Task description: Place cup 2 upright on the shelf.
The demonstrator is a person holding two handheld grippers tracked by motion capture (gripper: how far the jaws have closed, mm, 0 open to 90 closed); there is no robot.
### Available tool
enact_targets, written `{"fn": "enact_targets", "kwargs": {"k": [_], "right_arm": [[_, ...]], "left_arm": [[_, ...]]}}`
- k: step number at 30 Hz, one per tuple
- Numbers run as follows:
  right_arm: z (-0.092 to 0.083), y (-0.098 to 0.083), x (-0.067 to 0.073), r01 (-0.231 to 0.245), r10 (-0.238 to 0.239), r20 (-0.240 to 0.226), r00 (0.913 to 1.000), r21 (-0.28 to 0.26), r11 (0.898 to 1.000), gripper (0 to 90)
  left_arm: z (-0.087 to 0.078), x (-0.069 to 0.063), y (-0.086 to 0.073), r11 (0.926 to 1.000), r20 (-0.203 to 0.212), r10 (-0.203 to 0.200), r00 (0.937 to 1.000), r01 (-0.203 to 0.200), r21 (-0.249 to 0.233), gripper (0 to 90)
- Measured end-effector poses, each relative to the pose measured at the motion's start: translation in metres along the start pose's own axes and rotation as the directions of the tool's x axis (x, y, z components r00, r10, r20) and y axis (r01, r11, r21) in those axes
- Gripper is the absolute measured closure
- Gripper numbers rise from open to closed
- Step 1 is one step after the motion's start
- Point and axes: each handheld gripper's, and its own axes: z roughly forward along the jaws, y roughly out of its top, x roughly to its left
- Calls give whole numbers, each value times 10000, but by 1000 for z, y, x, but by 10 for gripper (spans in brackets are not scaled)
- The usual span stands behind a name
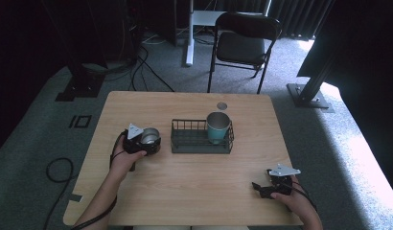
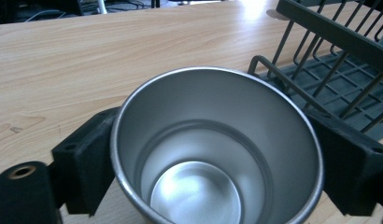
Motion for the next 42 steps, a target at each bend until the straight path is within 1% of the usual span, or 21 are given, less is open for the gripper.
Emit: {"fn": "enact_targets", "kwargs": {"k": [2, 4, 8, 9, 11, 13, 18, 21, 25, 27, 28, 30, 36, 38, 42], "right_arm": [[0, 0, 0, -2, 2, -1, 10000, 2, 10000, 110], [0, 0, 0, -5, 5, 0, 10000, 0, 10000, 110], [0, 0, 0, -2, 2, 0, 10000, 2, 10000, 110], [0, 0, 0, -3, 3, 0, 10000, 3, 10000, 111], [0, 0, 0, -5, 5, 0, 10000, 4, 10000, 110], [0, 0, 0, -7, 7, -3, 10000, 2, 10000, 110], [0, 0, 0, -4, 4, 0, 10000, 3, 10000, 110], [0, 0, 0, -10, 10, -1, 10000, 1, 10000, 110], [0, 0, 0, -8, 8, 0, 10000, 3, 10000, 110], [0, 0, 0, -8, 8, -1, 10000, 5, 10000, 110], [0, 0, 0, -10, 10, 0, 10000, 5, 10000, 110], [0, 0, 0, -10, 10, 0, 10000, 3, 10000, 110], [0, 0, 0, -7, 7, 0, 10000, 3, 10000, 110], [0, 0, 0, -2, 2, 3, 10000, 6, 10000, 110], [0, 0, 0, -5, 5, 2, 10000, 4, 10000, 110]], "left_arm": [[1, 0, 0, 10000, 3, 13, 10000, -13, -22, 131], [3, 0, -1, 9999, 37, -98, 9999, 98, -69, 135], [3, 0, -2, 9998, 58, -156, 9999, 156, -76, 139], [2, 1, -1, 9995, 90, -291, 9995, 292, -83, 139], [1, 2, -1, 9993, 178, -381, 9991, 381, -18, 143], [-1, 2, 0, 9995, 241, -302, 9993, 301, 29, 144], [-7, 4, 4, 9993, 115, -342, 9993, 343, -135, 144], [-11, 5, 8, 9991, 152, -397, 9991, 399, -113, 144], [-17, 5, 13, 9994, 185, -308, 9994, 311, -148, 144], [-17, 5, 13, 9994, 185, -308, 9994, 311, -148, 144], [-25, 6, 20, 9987, 198, -398, 9990, 404, -312, 144], [-30, 6, 24, 9984, 234, -458, 9987, 465, -332, 144], [-41, 5, 34, 9981, 191, -430, 9989, 438, -445, 144], [-43, 5, 36, 9980, 200, -422, 9989, 431, -468, 144], [-52, 4, 47, 9970, 250, -407, 9989, 422, -644, 144]]}}
